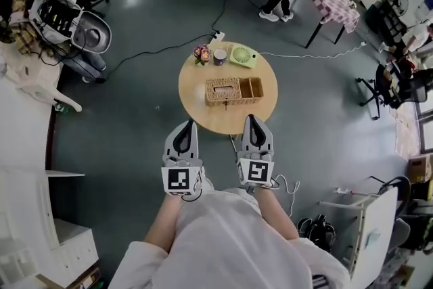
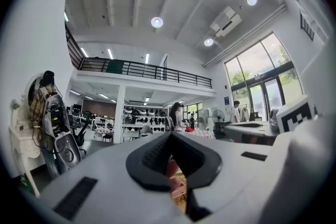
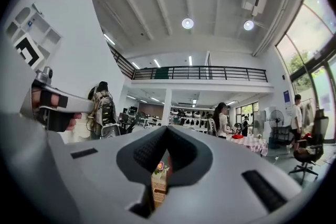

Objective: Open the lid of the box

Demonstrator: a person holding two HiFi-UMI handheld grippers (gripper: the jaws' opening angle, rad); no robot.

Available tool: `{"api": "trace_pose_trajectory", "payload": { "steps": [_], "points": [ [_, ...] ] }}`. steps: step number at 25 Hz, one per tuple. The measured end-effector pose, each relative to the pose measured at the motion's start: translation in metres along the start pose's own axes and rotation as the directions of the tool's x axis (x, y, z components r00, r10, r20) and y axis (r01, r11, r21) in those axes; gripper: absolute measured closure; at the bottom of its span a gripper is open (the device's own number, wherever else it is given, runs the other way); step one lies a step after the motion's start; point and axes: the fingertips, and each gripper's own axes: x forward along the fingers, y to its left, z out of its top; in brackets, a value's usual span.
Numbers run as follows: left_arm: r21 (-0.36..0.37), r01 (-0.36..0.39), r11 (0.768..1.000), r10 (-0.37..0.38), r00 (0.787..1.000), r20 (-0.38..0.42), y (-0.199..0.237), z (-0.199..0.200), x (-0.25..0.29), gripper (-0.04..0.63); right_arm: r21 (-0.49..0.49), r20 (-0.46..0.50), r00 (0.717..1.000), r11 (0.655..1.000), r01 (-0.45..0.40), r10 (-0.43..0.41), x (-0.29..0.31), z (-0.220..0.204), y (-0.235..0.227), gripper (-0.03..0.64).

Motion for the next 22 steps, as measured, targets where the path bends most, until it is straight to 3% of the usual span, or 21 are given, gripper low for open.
{"api": "trace_pose_trajectory", "payload": {
  "steps": [10, 17, 22],
  "points": [
    [-0.014, 0.046, 0.999, -0.046, 0.999, -0.003, 0.047, -0.014, 0.080, 0.600, 0.015, -0.028, 0.998, 0.999, 0.052, -0.052, 0.088, -0.067, 0.005, 0.621],
    [0.012, 0.033, 0.999, -0.032, 0.999, -0.038, 0.056, -0.038, 0.109, 0.600, 0.035, -0.088, 0.996, 0.999, -0.022, 0.026, 0.113, -0.151, 0.004, 0.469],
    [0.021, 0.028, 0.999, -0.028, 0.999, -0.027, 0.060, -0.084, 0.133, 0.600, 0.040, -0.166, 0.985, 0.998, -0.043, 0.049, 0.119, -0.246, 0.012, 0.440]
  ]
}}
